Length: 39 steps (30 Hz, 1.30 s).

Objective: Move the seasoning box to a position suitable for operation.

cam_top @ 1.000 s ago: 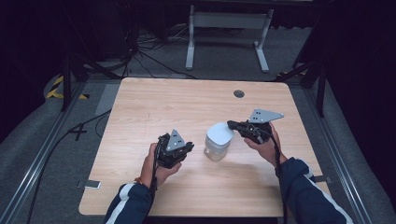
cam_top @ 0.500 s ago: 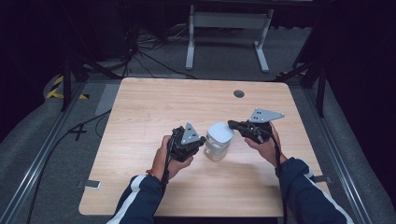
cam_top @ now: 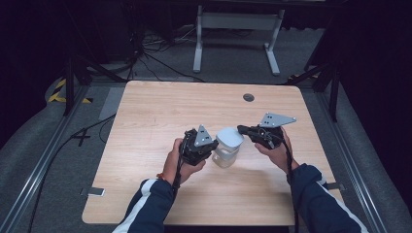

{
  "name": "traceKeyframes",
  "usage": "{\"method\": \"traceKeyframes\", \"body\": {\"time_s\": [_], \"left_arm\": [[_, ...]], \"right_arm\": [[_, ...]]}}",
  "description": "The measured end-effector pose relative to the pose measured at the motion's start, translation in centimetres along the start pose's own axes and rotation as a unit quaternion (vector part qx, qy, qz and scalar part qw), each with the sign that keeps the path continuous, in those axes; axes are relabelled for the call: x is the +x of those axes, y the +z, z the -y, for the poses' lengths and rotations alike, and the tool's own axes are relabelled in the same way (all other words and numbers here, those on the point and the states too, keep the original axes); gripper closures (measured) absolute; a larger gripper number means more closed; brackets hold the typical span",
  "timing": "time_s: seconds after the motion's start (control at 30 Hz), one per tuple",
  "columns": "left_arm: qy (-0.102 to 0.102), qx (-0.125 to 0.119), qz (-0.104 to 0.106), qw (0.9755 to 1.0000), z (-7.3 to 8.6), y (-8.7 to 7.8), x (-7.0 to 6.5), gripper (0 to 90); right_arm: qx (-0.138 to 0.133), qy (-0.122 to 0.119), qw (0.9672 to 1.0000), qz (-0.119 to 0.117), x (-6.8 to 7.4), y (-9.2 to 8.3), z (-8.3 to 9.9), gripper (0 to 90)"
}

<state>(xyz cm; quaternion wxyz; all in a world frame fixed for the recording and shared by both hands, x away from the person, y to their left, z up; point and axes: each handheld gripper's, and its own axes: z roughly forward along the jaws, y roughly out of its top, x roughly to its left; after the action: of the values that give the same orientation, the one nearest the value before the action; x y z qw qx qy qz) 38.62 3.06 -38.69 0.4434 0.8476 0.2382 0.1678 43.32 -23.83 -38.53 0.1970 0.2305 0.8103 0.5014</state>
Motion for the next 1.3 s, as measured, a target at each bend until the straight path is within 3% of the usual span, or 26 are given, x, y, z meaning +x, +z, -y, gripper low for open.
{"method": "traceKeyframes", "body": {"time_s": [0.3,0.63,0.87,1.3], "left_arm": [[0.009,-0.005,-0.002,0.9999,-1.5,-0.3,0.0,86.5],[0.034,-0.001,0.000,0.9994,-3.6,-0.1,0.3,85.7],[0.050,-0.004,0.009,0.9987,-5.2,0.6,0.3,85.5],[0.055,-0.011,0.018,0.9983,-7.1,1.8,1.0,85.0]], "right_arm": [[0.008,-0.003,1.0000,0.004,-0.1,-0.1,0.1,90.0],[0.023,-0.009,0.9996,0.015,0.1,-0.7,0.6,89.8],[0.035,-0.008,0.9990,0.027,0.0,-2.1,1.4,89.8],[0.062,-0.008,0.9975,0.033,0.2,-4.6,3.1,89.6]]}}
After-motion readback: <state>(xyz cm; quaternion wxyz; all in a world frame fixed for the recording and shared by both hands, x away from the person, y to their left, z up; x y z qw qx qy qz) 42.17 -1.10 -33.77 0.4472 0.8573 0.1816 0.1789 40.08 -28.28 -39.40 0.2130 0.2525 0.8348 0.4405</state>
